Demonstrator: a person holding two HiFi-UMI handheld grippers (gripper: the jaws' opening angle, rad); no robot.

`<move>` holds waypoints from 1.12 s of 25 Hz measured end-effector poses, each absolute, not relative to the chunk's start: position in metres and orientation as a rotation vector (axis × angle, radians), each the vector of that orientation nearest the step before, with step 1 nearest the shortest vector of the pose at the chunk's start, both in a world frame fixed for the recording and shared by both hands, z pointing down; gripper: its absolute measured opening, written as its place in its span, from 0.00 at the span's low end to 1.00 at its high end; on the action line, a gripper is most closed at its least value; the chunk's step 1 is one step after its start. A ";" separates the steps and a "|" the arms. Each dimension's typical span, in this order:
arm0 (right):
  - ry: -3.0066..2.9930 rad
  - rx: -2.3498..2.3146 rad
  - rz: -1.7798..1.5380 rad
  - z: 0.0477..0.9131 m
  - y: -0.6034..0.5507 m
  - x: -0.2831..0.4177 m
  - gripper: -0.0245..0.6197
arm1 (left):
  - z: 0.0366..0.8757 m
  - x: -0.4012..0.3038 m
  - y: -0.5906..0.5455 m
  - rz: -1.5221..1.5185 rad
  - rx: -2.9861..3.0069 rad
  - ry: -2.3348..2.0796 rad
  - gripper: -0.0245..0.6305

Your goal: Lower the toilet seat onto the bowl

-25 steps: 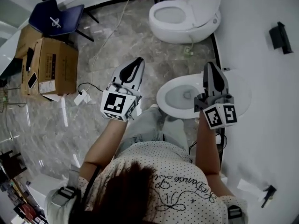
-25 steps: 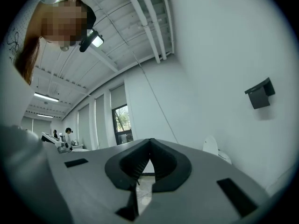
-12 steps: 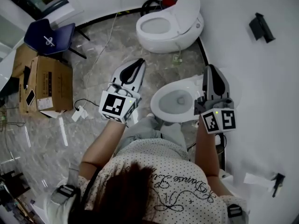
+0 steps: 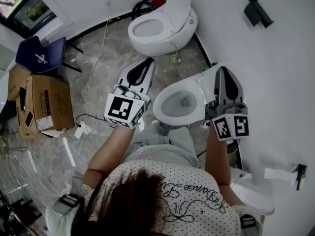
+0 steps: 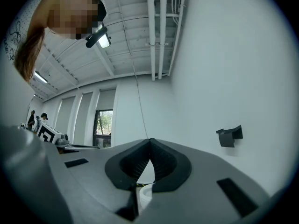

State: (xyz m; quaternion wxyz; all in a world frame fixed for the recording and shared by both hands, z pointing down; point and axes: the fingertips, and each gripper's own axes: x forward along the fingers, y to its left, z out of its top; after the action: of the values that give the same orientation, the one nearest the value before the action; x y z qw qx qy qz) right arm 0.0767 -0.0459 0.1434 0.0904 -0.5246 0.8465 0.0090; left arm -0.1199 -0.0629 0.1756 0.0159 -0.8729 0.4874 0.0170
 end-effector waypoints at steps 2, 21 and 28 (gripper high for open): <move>2.503 -1.573 0.017 0.144 -0.044 0.082 0.05 | 0.175 -0.114 -0.063 0.055 -2.725 1.492 0.07; 2.520 -1.630 0.031 0.151 -0.049 0.083 0.05 | 0.182 -0.106 -0.068 0.034 -2.769 1.443 0.07; 2.514 -1.642 0.033 0.152 -0.050 0.083 0.05 | 0.184 -0.105 -0.071 0.036 -2.776 1.435 0.07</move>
State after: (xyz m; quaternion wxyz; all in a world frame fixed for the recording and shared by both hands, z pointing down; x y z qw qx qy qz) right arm 0.0834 -0.0496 0.1525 0.0690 -0.5455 0.8352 0.0110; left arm -0.1046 -0.0708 0.1839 0.0080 -0.8883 0.4591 0.0115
